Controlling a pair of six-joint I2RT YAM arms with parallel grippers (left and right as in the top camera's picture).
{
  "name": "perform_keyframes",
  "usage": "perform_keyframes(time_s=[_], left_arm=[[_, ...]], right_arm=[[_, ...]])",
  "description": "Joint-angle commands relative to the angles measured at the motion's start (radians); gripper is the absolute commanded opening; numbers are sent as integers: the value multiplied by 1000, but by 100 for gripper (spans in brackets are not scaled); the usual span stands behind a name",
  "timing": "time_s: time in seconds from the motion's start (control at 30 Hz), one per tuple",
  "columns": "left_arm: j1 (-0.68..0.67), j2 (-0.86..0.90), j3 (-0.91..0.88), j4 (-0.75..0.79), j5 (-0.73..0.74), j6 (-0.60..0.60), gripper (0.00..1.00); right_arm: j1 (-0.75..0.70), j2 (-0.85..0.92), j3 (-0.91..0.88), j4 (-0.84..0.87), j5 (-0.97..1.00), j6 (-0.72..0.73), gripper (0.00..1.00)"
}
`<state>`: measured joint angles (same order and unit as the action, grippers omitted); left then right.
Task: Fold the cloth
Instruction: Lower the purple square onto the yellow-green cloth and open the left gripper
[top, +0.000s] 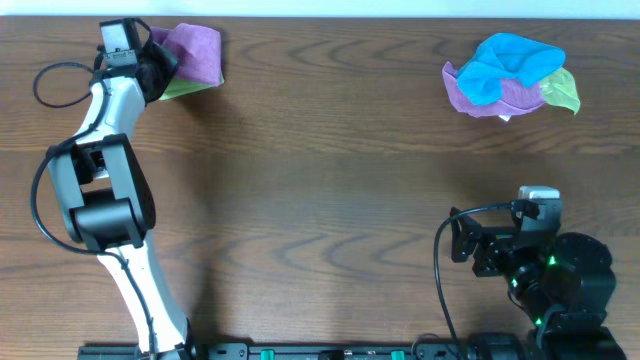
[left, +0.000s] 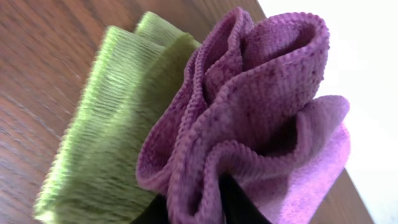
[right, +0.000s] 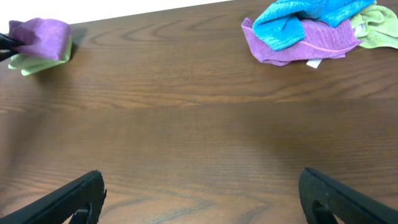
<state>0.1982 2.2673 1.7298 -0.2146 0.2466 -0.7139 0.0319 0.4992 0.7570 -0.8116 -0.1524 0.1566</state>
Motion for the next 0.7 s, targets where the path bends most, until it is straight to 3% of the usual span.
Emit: perform_keyframes(time_s=[0.0, 0.2, 0.47, 0.67], left_arm=[[16, 3, 26, -10, -10, 47, 29], [26, -11, 26, -24, -7, 65, 51], [34, -64, 27, -33, 7, 137, 98], [39, -114, 27, -67, 5, 161, 95]], right_arm=[[-6, -3, -4, -2, 6, 14, 99], [-6, -3, -4, -2, 6, 14, 99], [-6, -3, -4, -2, 6, 14, 99], [-6, -3, -4, -2, 6, 14, 99]])
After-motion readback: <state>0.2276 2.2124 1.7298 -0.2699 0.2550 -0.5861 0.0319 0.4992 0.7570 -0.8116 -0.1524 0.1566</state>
